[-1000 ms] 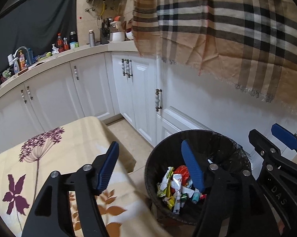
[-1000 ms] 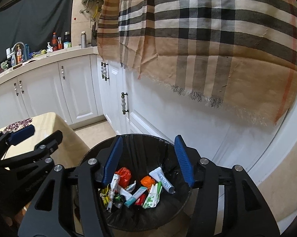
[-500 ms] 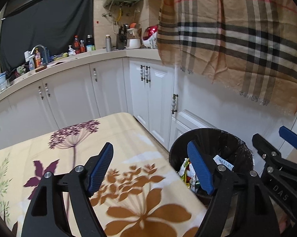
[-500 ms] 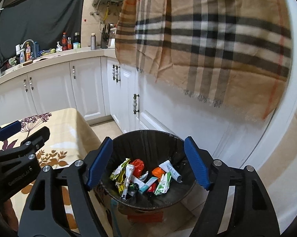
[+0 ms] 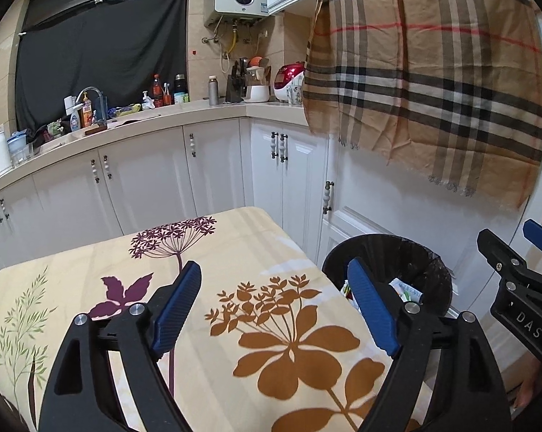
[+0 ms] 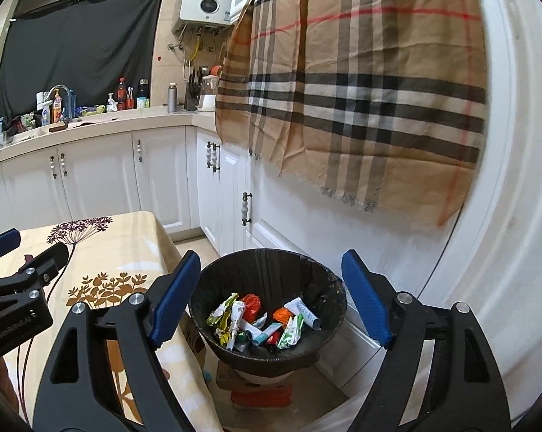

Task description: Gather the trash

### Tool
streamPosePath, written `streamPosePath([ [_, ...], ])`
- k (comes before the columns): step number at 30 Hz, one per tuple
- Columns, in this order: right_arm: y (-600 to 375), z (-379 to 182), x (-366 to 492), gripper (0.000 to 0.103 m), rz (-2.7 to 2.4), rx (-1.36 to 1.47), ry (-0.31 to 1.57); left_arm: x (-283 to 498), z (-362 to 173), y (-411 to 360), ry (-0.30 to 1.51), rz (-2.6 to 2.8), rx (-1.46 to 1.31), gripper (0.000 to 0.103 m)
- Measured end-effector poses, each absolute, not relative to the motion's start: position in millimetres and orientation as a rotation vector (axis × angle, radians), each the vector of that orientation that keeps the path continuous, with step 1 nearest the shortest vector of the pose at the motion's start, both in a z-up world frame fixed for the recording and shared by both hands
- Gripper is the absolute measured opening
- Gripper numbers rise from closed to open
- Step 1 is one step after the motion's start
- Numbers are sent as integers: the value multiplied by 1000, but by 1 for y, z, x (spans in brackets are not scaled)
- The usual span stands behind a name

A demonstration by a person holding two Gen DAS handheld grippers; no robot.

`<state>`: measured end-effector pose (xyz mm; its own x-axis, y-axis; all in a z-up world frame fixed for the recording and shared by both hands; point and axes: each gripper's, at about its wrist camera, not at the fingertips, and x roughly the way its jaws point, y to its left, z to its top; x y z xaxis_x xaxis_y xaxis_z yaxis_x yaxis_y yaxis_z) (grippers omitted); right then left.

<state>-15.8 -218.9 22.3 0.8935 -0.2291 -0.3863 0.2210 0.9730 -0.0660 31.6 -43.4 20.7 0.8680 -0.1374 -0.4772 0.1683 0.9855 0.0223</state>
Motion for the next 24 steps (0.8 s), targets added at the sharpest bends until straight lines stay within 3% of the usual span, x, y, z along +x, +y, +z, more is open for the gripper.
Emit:
streamPosePath([
  [24, -209, 33, -43, 79, -229, -30, 371, 3, 28, -29, 464, -151, 53, 82],
])
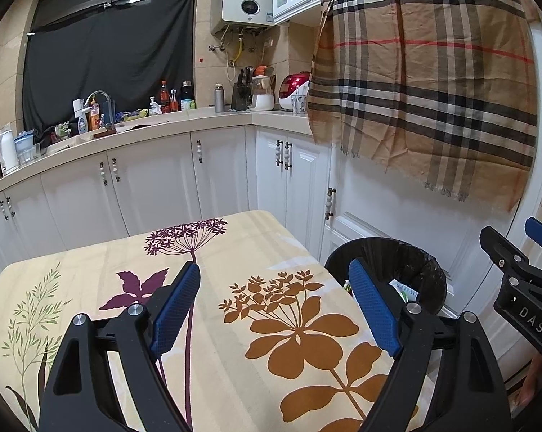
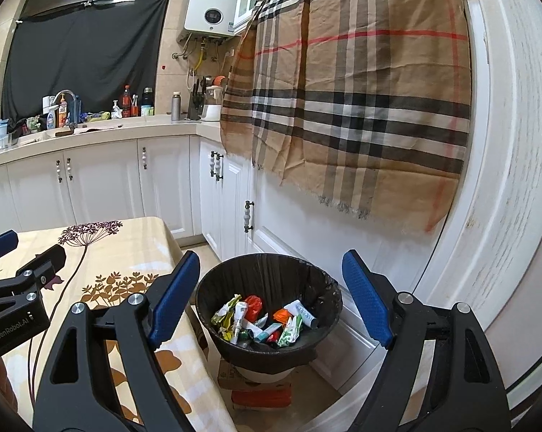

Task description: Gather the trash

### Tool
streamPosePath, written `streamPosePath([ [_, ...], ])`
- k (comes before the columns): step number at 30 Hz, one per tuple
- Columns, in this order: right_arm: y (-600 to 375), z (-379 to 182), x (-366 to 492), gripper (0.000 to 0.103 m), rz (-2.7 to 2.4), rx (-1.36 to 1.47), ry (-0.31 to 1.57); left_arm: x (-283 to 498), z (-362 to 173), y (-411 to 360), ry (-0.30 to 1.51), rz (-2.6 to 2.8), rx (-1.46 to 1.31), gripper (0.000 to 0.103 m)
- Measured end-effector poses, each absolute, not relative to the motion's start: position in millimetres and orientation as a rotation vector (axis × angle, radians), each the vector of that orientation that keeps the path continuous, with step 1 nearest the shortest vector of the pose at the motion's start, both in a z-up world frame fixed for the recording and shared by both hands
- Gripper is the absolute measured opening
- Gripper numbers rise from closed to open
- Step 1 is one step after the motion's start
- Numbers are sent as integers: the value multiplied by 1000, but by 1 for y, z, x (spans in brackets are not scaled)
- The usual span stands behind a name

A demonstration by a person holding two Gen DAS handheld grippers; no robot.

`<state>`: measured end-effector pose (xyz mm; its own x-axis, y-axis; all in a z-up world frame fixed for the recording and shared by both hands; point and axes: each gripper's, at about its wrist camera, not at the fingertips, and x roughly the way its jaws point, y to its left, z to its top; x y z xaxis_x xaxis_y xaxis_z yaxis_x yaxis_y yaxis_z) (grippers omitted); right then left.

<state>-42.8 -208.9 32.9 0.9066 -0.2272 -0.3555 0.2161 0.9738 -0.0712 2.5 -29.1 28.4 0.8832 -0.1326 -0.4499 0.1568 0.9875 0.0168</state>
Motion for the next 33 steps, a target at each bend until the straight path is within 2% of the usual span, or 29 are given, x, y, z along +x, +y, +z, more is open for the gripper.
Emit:
streamPosePath([
  [33, -208, 33, -49, 79, -235, -31, 367, 3, 30, -25, 465, -147, 46, 82],
])
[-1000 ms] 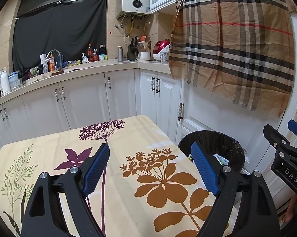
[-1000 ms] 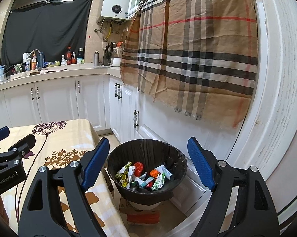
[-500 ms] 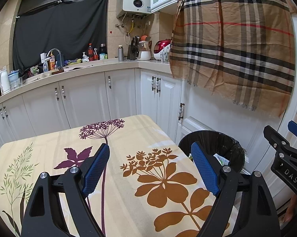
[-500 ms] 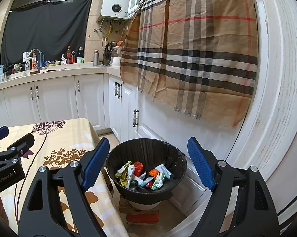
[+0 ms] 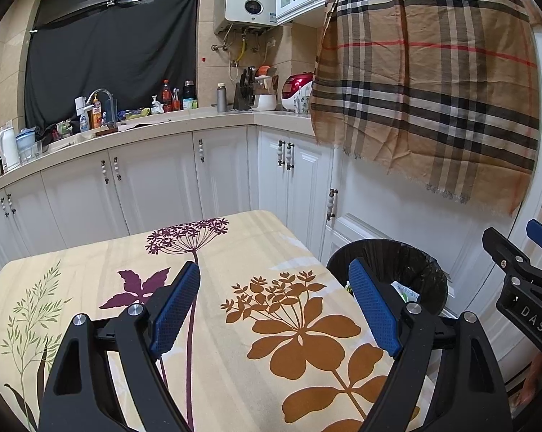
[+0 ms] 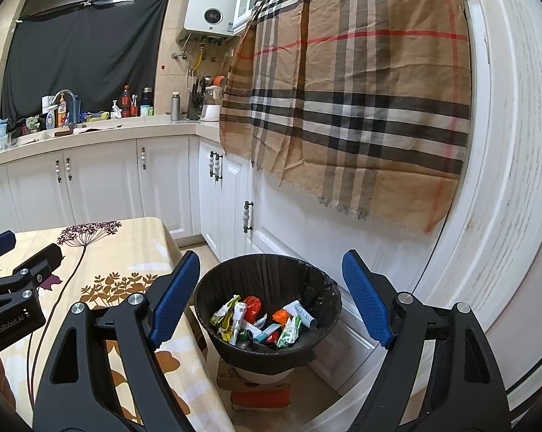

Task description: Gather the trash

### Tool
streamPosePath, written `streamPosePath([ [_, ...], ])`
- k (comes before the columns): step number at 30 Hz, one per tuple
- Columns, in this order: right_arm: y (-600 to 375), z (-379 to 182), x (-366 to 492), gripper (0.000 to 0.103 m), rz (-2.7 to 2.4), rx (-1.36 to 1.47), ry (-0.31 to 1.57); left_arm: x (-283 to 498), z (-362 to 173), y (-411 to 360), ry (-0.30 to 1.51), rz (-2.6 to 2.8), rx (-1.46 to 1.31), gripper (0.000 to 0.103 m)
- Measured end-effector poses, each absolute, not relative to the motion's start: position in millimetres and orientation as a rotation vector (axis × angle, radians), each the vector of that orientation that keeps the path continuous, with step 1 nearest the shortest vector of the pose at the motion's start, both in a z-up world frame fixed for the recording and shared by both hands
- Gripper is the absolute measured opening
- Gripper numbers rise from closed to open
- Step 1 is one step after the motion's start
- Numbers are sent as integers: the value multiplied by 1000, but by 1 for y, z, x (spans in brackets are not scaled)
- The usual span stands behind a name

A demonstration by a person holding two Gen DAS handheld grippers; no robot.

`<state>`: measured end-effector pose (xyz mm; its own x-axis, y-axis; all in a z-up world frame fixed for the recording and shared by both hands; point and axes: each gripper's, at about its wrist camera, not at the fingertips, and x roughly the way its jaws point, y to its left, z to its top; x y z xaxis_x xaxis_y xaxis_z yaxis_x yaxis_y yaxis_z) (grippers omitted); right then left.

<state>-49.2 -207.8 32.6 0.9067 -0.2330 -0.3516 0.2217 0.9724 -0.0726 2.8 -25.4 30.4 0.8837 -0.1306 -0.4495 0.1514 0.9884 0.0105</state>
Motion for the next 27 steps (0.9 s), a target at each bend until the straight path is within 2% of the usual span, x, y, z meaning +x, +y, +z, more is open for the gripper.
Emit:
streamPosePath([
  [27, -208, 32, -44, 79, -233, -35, 374, 7, 28, -27, 484, -160, 46, 82],
])
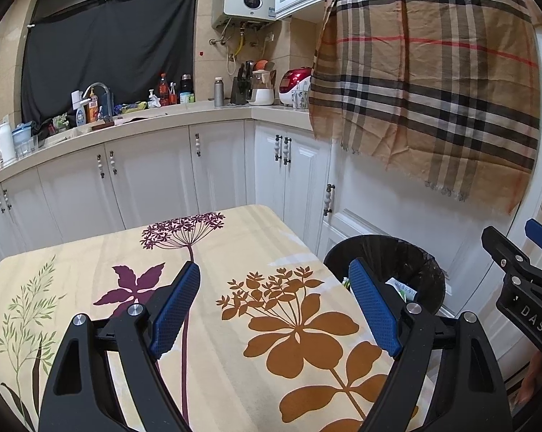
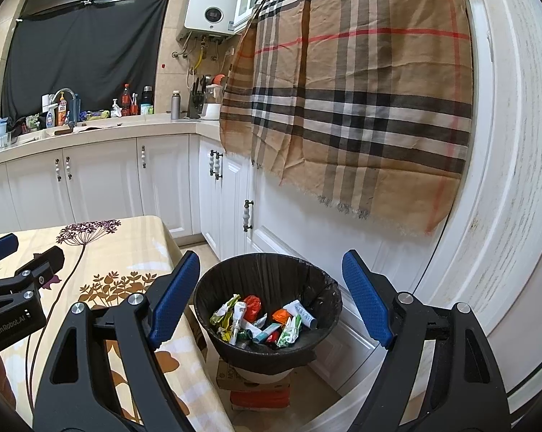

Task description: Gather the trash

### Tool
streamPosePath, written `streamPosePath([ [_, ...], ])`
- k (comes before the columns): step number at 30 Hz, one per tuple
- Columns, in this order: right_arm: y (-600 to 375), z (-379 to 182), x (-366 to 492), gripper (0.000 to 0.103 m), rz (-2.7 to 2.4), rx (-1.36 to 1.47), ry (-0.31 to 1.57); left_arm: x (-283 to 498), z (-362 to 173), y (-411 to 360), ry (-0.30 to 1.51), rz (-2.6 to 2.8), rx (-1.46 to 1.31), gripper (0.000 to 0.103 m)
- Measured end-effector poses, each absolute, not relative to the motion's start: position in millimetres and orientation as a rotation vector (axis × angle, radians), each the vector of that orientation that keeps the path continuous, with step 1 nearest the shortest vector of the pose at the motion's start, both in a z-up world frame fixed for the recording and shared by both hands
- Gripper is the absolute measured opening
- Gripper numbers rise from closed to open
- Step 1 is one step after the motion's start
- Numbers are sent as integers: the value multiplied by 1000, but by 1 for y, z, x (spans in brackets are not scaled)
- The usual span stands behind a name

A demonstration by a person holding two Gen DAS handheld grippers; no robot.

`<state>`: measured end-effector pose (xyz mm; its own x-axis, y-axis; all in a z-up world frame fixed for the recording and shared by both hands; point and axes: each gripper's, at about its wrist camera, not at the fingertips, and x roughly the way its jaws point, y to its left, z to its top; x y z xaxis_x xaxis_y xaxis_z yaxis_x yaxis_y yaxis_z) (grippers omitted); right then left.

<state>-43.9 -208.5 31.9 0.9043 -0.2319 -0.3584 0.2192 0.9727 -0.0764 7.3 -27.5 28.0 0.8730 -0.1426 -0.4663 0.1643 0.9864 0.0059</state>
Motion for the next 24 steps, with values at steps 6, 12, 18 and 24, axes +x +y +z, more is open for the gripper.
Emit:
streamPosePath([
  [6, -209, 32, -44, 79, -232, -35, 376, 7, 29, -28, 473, -157, 37, 82],
  [12, -209, 31, -44, 79, -231, -34, 377, 8, 28, -28, 473, -156, 38, 82],
  [18, -207, 28, -42, 79, -229, -37, 382, 11, 26, -28, 497, -174, 26, 82],
  [24, -207, 27, -42, 79, -224, -38, 383, 10, 25, -27, 489, -157, 48, 82],
])
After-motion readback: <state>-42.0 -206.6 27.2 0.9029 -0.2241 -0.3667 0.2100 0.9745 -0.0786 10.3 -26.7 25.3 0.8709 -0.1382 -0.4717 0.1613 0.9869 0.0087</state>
